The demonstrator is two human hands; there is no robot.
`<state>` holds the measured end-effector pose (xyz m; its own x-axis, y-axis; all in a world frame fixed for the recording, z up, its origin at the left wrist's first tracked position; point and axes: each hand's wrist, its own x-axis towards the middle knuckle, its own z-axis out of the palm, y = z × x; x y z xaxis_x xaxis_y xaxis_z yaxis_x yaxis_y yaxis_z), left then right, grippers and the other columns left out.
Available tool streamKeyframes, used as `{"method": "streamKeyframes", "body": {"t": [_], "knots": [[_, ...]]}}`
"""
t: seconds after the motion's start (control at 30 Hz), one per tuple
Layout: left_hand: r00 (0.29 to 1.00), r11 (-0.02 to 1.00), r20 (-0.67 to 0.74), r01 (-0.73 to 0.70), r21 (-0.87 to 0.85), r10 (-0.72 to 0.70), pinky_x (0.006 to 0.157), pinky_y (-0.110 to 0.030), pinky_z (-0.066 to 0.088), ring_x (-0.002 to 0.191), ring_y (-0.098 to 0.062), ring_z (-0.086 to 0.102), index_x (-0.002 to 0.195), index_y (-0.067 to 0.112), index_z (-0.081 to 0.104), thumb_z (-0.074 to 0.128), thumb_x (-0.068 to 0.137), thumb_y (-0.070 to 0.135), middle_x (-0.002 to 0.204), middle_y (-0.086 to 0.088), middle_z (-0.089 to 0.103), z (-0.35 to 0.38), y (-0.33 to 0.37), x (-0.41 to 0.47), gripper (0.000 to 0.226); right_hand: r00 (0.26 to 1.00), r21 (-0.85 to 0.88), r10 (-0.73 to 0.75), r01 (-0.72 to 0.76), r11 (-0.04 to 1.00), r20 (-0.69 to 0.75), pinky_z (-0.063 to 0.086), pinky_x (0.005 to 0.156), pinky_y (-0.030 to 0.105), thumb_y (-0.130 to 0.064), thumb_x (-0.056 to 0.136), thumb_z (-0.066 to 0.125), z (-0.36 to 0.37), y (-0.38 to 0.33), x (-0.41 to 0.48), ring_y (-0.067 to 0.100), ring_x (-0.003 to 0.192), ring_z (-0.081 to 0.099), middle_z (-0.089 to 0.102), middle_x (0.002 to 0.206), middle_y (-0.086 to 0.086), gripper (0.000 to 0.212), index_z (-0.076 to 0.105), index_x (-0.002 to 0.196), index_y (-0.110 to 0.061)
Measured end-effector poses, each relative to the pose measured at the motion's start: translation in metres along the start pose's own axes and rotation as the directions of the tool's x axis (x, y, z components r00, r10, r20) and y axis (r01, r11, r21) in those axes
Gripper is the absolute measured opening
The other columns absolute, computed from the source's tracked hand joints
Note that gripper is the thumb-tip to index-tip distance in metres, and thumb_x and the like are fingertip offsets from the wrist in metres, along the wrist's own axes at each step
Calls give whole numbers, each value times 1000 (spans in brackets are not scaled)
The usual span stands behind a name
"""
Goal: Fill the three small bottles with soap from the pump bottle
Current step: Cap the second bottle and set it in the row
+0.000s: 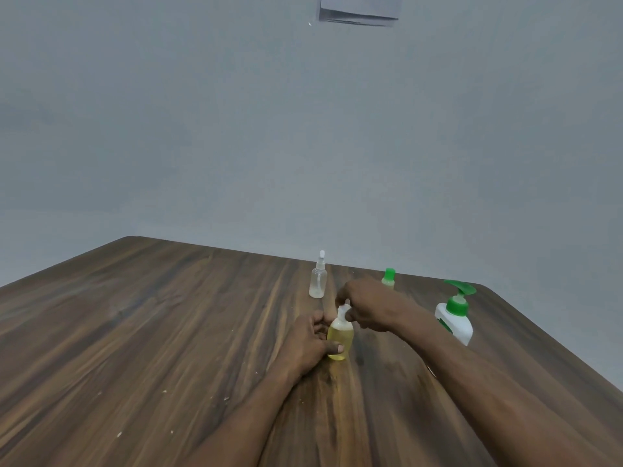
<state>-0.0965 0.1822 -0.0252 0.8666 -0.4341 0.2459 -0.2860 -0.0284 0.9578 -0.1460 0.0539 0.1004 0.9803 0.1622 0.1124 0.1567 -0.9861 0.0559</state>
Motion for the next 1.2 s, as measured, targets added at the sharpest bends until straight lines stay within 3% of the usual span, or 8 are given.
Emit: {"method": "streamKeyframes", "body": {"t": [0.13,0.33,0.5,0.6,0.73,0.97,1.1,1.2], "knots": [[1000,1000,-15,-5,-6,5,78,-27,60,87,-15,75,100,19,70,83,70,-5,96,-2,78,1,1,-1,40,1000,58,21,-21,998,-6,45,63,25,-18,85,68,2,0,0,24,91,66,67,107,11,33,64,117,-10],[999,1000,-47,-20,-6,19,75,-30,61,80,-16,73,97,11,70,80,68,-13,94,-11,77,5,4,-2,39,996,46,58,-56,997,-63,53,77,36,-20,83,67,7,-1,1,26,91,64,69,101,12,25,69,101,-4],[998,1000,-60,-21,0,21,73,-30,60,78,-17,71,95,8,69,78,68,-16,95,-15,76,6,4,-1,38,992,5,56,-56,998,-115,49,69,33,-20,84,63,13,-4,1,28,87,62,68,93,13,22,68,94,-1],[998,1000,-58,-24,11,25,70,-25,59,76,-11,70,97,7,69,79,69,-15,92,-10,75,7,3,-2,37,989,5,56,-56,998,-138,37,55,29,-20,83,63,14,-3,-1,27,75,57,63,79,11,18,60,76,-3],[998,1000,-65,-16,21,17,66,-21,57,70,-3,69,95,6,69,79,67,-15,87,-4,75,7,5,-3,37,983,8,86,-85,996,-163,32,59,28,-19,84,62,19,-5,-1,28,76,55,62,81,13,26,44,67,-11],[999,1000,-35,-18,11,19,78,-37,60,80,-18,71,93,18,68,80,69,-9,94,-10,77,2,2,-5,38,983,80,111,-100,992,-146,44,68,33,-20,87,60,25,-4,-3,27,94,59,66,97,12,18,64,98,-7],[1000,999,0,-15,-36,15,83,-32,60,92,-17,74,111,18,66,83,71,-5,105,-8,76,1,2,-6,49,984,94,128,-116,989,-126,44,67,31,-19,85,63,23,-1,2,28,90,62,67,94,12,16,67,94,-6],[990,998,-140,-7,-55,0,81,-24,59,96,-8,71,124,22,58,85,77,8,108,-1,72,2,9,-4,55,972,113,170,-153,982,-160,48,75,32,-17,84,65,9,12,20,29,94,62,67,98,15,20,68,100,-5]]}}
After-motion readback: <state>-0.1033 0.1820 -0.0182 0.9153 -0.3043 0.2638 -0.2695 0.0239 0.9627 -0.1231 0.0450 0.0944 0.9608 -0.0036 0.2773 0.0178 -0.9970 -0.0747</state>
